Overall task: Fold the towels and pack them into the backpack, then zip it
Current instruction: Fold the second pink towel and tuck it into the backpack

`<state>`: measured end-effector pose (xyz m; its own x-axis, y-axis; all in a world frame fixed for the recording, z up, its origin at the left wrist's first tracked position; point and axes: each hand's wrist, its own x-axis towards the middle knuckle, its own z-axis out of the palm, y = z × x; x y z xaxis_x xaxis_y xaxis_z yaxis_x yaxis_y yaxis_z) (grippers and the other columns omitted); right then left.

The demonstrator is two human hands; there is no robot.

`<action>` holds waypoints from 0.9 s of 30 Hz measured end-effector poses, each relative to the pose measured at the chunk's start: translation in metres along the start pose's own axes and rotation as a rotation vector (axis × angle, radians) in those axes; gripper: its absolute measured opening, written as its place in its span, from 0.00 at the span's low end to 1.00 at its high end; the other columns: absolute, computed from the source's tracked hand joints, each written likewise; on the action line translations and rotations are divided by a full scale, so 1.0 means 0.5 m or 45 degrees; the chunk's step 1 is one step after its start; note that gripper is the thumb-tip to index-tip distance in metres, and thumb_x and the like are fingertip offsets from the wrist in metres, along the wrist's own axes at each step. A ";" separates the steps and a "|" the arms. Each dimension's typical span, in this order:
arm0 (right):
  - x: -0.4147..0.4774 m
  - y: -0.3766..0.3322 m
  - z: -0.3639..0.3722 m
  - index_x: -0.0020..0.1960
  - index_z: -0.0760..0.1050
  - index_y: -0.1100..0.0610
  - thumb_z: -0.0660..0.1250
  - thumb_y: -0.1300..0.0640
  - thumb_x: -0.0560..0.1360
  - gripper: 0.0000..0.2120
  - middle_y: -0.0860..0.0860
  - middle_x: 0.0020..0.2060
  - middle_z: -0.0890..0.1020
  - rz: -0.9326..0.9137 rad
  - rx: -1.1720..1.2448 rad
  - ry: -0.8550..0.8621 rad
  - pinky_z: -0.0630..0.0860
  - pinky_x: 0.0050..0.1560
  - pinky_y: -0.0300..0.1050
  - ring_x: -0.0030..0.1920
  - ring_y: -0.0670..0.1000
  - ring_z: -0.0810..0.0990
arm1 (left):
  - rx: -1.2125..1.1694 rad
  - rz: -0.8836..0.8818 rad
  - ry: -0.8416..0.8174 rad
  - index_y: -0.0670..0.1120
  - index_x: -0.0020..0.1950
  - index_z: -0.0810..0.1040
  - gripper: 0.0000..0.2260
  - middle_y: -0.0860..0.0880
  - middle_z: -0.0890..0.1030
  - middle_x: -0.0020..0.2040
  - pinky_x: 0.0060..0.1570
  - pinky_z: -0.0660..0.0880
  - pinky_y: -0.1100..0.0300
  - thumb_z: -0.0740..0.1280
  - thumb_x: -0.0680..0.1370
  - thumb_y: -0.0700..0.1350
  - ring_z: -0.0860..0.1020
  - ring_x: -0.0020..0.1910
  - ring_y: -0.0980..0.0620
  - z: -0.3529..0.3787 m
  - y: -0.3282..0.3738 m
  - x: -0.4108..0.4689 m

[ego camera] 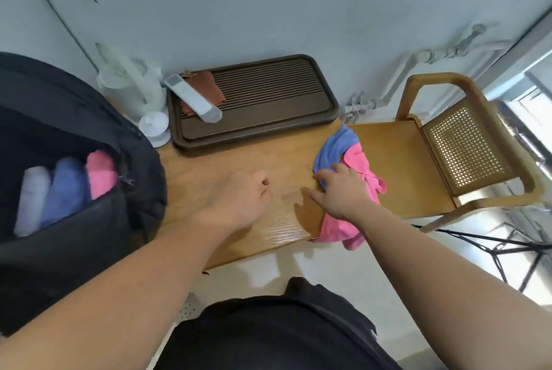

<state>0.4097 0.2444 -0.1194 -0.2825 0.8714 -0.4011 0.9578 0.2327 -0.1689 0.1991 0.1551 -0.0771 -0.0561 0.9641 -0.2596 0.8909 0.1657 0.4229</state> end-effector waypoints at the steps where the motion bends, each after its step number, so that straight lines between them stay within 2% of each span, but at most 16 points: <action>1: 0.009 0.047 0.005 0.70 0.70 0.43 0.62 0.35 0.76 0.25 0.57 0.71 0.68 0.087 0.009 -0.081 0.67 0.69 0.57 0.70 0.62 0.67 | -0.005 -0.044 -0.070 0.51 0.60 0.77 0.11 0.47 0.80 0.58 0.55 0.76 0.50 0.62 0.81 0.53 0.77 0.56 0.44 0.020 0.024 0.012; 3: 0.027 0.129 0.025 0.73 0.67 0.44 0.60 0.35 0.74 0.29 0.58 0.74 0.66 0.200 0.061 -0.245 0.66 0.70 0.58 0.73 0.63 0.65 | -0.011 -0.136 -0.175 0.52 0.66 0.75 0.16 0.47 0.79 0.64 0.59 0.75 0.53 0.63 0.81 0.55 0.77 0.61 0.44 0.053 0.062 0.028; 5: 0.040 0.192 0.050 0.71 0.70 0.48 0.62 0.35 0.73 0.30 0.59 0.69 0.72 0.257 0.191 -0.352 0.71 0.66 0.59 0.70 0.64 0.69 | -0.035 -0.208 -0.261 0.53 0.68 0.73 0.17 0.50 0.78 0.65 0.57 0.73 0.57 0.63 0.80 0.55 0.76 0.62 0.47 0.082 0.087 0.038; 8: 0.030 0.219 0.062 0.55 0.75 0.54 0.66 0.39 0.70 0.22 0.60 0.53 0.80 0.244 0.464 -0.348 0.79 0.50 0.52 0.51 0.60 0.80 | -0.091 -0.299 -0.380 0.53 0.69 0.73 0.18 0.52 0.76 0.67 0.52 0.68 0.61 0.64 0.80 0.56 0.75 0.62 0.49 0.124 0.103 0.056; 10: 0.022 0.216 0.074 0.45 0.73 0.53 0.66 0.42 0.70 0.14 0.57 0.41 0.82 0.218 0.564 -0.326 0.78 0.39 0.49 0.39 0.58 0.81 | -0.168 -0.358 -0.417 0.51 0.70 0.73 0.20 0.50 0.76 0.67 0.54 0.68 0.61 0.66 0.80 0.55 0.75 0.63 0.49 0.160 0.111 0.075; 11: 0.017 0.211 0.077 0.41 0.71 0.50 0.65 0.42 0.70 0.12 0.55 0.38 0.82 0.189 0.608 -0.315 0.79 0.40 0.50 0.38 0.57 0.81 | -0.237 -0.404 -0.412 0.49 0.70 0.73 0.21 0.49 0.76 0.67 0.56 0.69 0.60 0.68 0.79 0.54 0.76 0.63 0.48 0.178 0.115 0.085; 12: 0.015 0.208 0.082 0.40 0.71 0.47 0.65 0.40 0.69 0.11 0.55 0.39 0.82 0.164 0.642 -0.324 0.79 0.45 0.52 0.41 0.58 0.82 | -0.343 -0.460 -0.396 0.48 0.71 0.73 0.22 0.47 0.77 0.67 0.59 0.70 0.59 0.69 0.79 0.54 0.76 0.63 0.48 0.198 0.118 0.096; 13: 0.014 0.203 0.084 0.43 0.73 0.45 0.64 0.38 0.69 0.12 0.56 0.44 0.83 0.151 0.688 -0.352 0.79 0.52 0.54 0.46 0.59 0.82 | -0.471 -0.518 -0.374 0.47 0.71 0.72 0.23 0.46 0.76 0.67 0.60 0.70 0.59 0.69 0.79 0.52 0.75 0.62 0.48 0.216 0.124 0.105; 15: 0.016 0.198 0.088 0.61 0.76 0.50 0.67 0.42 0.74 0.19 0.57 0.59 0.79 0.077 0.821 -0.392 0.73 0.63 0.58 0.60 0.59 0.77 | -0.704 -0.621 -0.364 0.44 0.75 0.68 0.25 0.45 0.74 0.70 0.61 0.68 0.60 0.69 0.80 0.49 0.74 0.65 0.48 0.246 0.135 0.121; 17: 0.016 0.195 0.089 0.74 0.68 0.57 0.68 0.49 0.78 0.27 0.54 0.70 0.72 0.040 0.960 -0.400 0.66 0.71 0.55 0.70 0.55 0.69 | -0.844 -0.680 -0.358 0.43 0.77 0.65 0.27 0.45 0.72 0.72 0.63 0.67 0.60 0.68 0.81 0.47 0.72 0.69 0.48 0.273 0.139 0.139; 19: 0.014 0.197 0.092 0.79 0.61 0.54 0.67 0.52 0.79 0.31 0.50 0.76 0.65 0.004 1.040 -0.417 0.61 0.75 0.51 0.76 0.50 0.62 | -0.953 -0.725 -0.343 0.43 0.75 0.68 0.25 0.45 0.77 0.67 0.66 0.70 0.54 0.69 0.79 0.47 0.75 0.65 0.47 0.292 0.137 0.155; 21: 0.012 0.204 0.095 0.81 0.57 0.52 0.66 0.51 0.80 0.33 0.48 0.80 0.58 -0.037 1.052 -0.469 0.56 0.78 0.51 0.79 0.48 0.56 | -1.019 -0.747 -0.342 0.44 0.64 0.76 0.17 0.47 0.82 0.56 0.62 0.76 0.49 0.70 0.77 0.48 0.80 0.56 0.48 0.314 0.133 0.169; 23: 0.013 0.211 0.094 0.81 0.56 0.52 0.66 0.51 0.80 0.33 0.48 0.80 0.55 -0.038 1.027 -0.514 0.54 0.79 0.51 0.80 0.48 0.53 | -0.997 -0.723 -0.305 0.43 0.51 0.80 0.06 0.48 0.82 0.46 0.50 0.77 0.55 0.68 0.78 0.45 0.80 0.45 0.50 0.325 0.149 0.174; 24: 0.015 0.214 0.092 0.81 0.56 0.52 0.66 0.52 0.80 0.32 0.49 0.80 0.55 -0.060 1.006 -0.505 0.53 0.79 0.50 0.80 0.49 0.53 | -0.980 -0.708 -0.254 0.43 0.44 0.78 0.05 0.48 0.80 0.40 0.41 0.73 0.57 0.66 0.79 0.42 0.76 0.39 0.51 0.328 0.159 0.176; 25: 0.017 0.216 0.090 0.80 0.58 0.53 0.66 0.52 0.80 0.32 0.50 0.80 0.58 -0.093 0.953 -0.470 0.54 0.78 0.50 0.79 0.50 0.55 | -0.971 -0.688 -0.191 0.45 0.39 0.75 0.10 0.49 0.75 0.35 0.36 0.68 0.57 0.65 0.80 0.40 0.71 0.35 0.51 0.331 0.168 0.179; 27: 0.022 0.223 0.090 0.77 0.66 0.54 0.66 0.51 0.78 0.28 0.53 0.75 0.68 -0.143 0.832 -0.328 0.62 0.75 0.52 0.76 0.53 0.65 | -0.955 -0.649 -0.068 0.45 0.36 0.72 0.12 0.50 0.71 0.32 0.34 0.63 0.56 0.62 0.79 0.38 0.67 0.34 0.50 0.319 0.180 0.180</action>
<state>0.5109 0.2604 -0.1832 -0.4586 0.7089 -0.5359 0.7166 -0.0616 -0.6948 0.3461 0.2237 -0.2009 -0.3254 0.7293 -0.6019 0.2355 0.6789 0.6954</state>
